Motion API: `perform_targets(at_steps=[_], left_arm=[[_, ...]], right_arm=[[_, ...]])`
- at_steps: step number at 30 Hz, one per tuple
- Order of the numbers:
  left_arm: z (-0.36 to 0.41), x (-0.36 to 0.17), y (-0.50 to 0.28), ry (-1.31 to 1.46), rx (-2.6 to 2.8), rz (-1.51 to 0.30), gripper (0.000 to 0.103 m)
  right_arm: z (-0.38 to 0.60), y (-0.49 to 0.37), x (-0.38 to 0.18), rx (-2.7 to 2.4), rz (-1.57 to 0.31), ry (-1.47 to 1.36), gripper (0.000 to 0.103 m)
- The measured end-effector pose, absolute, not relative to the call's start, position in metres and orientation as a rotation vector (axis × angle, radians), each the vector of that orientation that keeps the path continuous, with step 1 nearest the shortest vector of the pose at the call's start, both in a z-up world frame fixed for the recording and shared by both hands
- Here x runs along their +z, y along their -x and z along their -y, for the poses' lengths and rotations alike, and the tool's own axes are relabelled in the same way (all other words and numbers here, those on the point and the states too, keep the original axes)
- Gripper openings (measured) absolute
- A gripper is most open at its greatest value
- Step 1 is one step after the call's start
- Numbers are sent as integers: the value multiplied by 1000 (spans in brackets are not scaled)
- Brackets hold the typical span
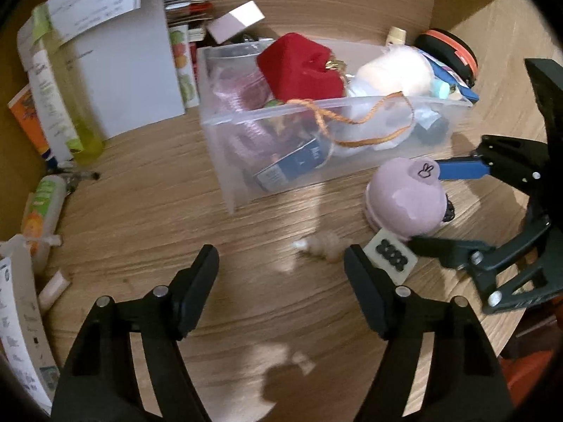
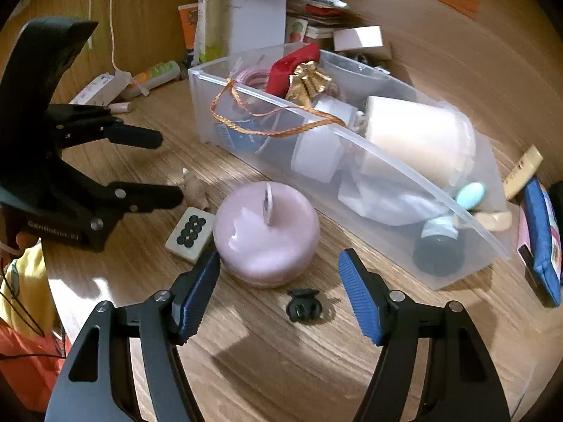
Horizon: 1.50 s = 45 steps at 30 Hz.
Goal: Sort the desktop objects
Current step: 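Grasp pink round container with right tool while left tool grasps seashell, then carry pink container and seashell into clear box and open both tools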
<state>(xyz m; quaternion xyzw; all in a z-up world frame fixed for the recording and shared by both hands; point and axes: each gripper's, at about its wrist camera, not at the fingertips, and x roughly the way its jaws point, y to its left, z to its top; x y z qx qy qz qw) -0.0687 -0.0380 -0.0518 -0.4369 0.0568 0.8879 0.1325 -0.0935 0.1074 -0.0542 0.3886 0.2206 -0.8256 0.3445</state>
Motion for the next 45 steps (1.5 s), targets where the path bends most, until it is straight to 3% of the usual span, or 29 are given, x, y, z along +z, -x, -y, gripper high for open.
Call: perform_targets(at_steps=[11, 16, 26, 31, 34, 38, 41, 42, 44, 45], left_arm=[[25, -55, 78, 1244, 2559, -236, 34], [27, -54, 77, 1231, 2590, -239, 33], [35, -53, 73, 1240, 2613, -178, 18], [29, -54, 70, 1273, 2590, -213, 17], [25, -54, 74, 1293, 2580, -237, 20], [23, -54, 82, 1315, 2588, -246, 37], [20, -54, 88, 1319, 2591, -243, 39], [20, -54, 89, 1316, 2592, -239, 38], [19, -55, 91, 1302, 2600, -225, 20], [20, -55, 91, 1297, 2613, -227, 20]], right_arm=[[-93, 104, -61, -2128, -564, -994, 61], [-93, 103, -60, -2119, -544, -985, 61], [-106, 96, -46, -2134, -477, -952, 61], [-118, 88, -37, -2156, -458, -934, 61], [-125, 85, -33, -2165, -441, -935, 61], [-136, 83, -28, -2190, -409, -933, 61], [-145, 84, -25, -2208, -390, -926, 61], [-148, 84, -24, -2213, -382, -923, 61], [-155, 85, -22, -2227, -367, -915, 61], [-159, 86, -21, -2235, -364, -911, 61]])
